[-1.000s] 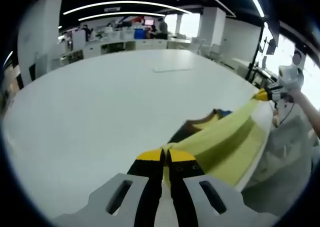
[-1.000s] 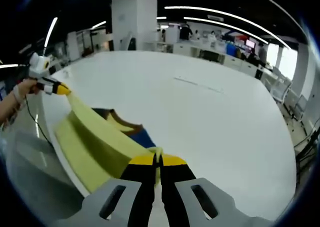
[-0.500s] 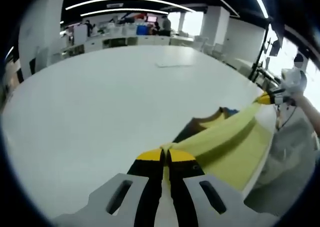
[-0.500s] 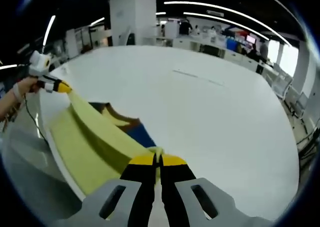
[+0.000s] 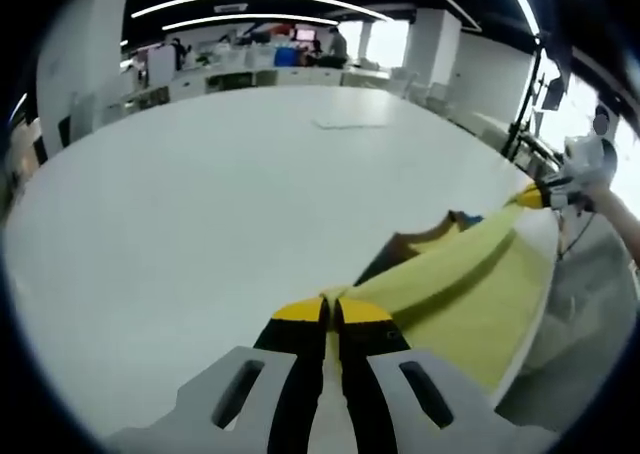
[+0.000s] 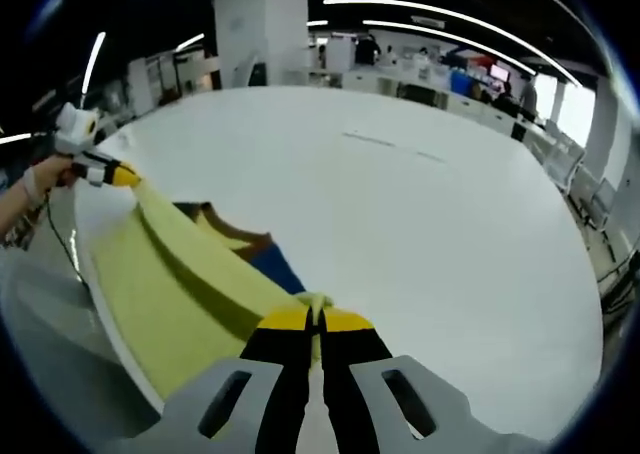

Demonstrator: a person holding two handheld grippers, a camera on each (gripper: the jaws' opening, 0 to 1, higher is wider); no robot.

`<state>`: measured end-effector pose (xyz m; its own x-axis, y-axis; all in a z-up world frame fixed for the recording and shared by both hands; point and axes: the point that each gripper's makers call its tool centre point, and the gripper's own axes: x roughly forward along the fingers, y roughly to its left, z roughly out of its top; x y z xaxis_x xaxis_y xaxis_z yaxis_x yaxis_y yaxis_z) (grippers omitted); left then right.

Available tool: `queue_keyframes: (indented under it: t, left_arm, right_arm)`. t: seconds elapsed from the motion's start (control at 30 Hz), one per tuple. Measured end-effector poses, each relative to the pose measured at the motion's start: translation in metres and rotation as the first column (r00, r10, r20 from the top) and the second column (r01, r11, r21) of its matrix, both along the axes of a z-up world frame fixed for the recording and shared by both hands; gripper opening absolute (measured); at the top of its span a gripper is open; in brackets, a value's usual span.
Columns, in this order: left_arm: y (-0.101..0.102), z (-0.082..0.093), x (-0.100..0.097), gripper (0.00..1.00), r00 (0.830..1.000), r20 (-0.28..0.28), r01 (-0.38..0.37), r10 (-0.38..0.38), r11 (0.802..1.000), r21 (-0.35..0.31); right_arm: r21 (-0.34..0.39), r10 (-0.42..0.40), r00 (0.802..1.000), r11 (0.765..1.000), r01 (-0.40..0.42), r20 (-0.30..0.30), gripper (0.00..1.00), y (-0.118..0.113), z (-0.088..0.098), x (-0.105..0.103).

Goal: Fold the garment on the visible template until the final outline fits inside the template.

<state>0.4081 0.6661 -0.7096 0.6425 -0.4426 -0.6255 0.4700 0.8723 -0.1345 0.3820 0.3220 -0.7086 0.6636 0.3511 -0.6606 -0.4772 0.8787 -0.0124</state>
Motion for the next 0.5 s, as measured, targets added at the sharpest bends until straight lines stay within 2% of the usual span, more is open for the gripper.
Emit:
queue_keyframes:
  t: [0.5]
  left_arm:
    - [0.005,-0.016,0.005,0.0,0.999,-0.029,-0.012,0.013,1.0,0.022]
  right_arm:
    - [0.005,-0.011,1.0,1.0,0.011,-0.018,0.03,-0.002,-0.011,0.01]
